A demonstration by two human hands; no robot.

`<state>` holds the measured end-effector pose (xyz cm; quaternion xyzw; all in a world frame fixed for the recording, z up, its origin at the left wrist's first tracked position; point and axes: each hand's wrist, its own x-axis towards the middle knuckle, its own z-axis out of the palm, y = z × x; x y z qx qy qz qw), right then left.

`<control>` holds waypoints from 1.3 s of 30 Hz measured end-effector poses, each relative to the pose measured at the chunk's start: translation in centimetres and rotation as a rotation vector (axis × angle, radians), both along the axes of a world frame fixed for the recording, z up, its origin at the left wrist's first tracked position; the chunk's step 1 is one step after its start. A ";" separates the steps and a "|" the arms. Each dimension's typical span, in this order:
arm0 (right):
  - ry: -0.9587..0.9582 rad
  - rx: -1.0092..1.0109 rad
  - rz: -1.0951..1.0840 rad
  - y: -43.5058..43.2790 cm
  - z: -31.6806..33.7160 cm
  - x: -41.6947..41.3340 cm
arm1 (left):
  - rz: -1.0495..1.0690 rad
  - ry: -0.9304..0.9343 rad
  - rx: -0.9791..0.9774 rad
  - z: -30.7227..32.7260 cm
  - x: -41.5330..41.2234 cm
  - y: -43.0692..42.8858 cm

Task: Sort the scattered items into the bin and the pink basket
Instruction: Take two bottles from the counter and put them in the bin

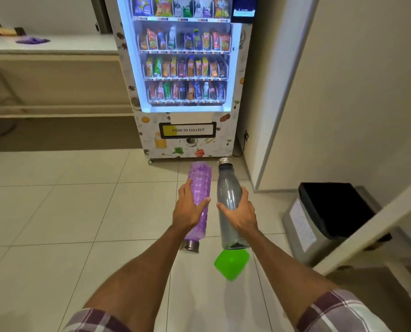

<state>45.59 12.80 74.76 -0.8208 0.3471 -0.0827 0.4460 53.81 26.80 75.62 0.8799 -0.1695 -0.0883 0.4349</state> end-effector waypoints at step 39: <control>-0.001 0.131 -0.778 -31.4 -6.1 37.3 | -0.838 0.073 0.122 -5.0 44.6 -41.0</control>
